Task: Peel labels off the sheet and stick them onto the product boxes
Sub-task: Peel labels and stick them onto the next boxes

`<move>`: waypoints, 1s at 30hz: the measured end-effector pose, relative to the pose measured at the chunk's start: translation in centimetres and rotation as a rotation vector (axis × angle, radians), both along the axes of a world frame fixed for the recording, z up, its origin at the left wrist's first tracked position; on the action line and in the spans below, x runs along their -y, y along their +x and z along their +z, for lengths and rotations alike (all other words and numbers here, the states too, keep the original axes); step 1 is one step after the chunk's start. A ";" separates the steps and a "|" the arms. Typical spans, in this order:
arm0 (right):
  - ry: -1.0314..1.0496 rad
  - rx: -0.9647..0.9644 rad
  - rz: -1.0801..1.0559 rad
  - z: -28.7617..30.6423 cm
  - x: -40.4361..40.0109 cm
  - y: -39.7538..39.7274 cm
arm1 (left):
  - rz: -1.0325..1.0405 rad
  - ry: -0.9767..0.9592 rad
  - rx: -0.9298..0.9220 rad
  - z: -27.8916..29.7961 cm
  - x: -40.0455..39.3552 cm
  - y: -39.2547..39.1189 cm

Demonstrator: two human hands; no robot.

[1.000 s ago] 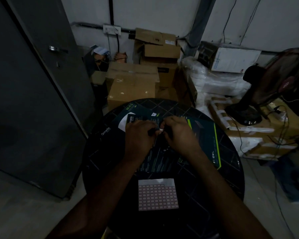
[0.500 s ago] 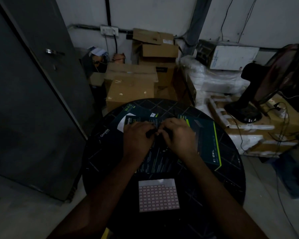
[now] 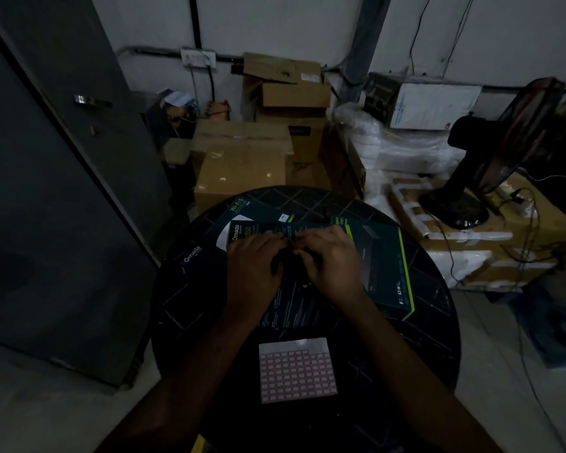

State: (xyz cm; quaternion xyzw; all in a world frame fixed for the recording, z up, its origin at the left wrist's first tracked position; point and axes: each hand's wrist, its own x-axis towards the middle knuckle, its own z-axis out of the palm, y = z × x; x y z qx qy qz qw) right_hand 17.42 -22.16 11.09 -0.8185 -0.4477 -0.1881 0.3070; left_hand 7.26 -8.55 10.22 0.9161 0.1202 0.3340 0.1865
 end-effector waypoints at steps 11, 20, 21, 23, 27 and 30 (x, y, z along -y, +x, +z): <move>0.038 -0.065 -0.021 0.3 2.4 1.3 | 0.051 0.160 -0.047 -0.6 -2.2 -2.1; 0.257 -0.346 -0.078 -0.1 4.9 2.1 | 0.041 -0.259 0.152 -1.7 -5.1 -3.3; 0.265 -0.353 -0.074 0.0 5.2 2.3 | 0.016 -0.303 0.163 -1.7 -5.4 -3.4; 0.278 -0.376 -0.061 0.2 5.8 2.8 | -0.030 -0.386 0.189 -1.6 -5.9 -3.6; 0.274 -0.425 0.011 0.0 7.0 3.5 | -0.075 -0.607 0.233 -1.7 -6.2 -3.8; 0.318 -0.564 0.074 -0.8 7.7 4.2 | -0.085 -0.763 0.226 -1.6 -6.1 -3.7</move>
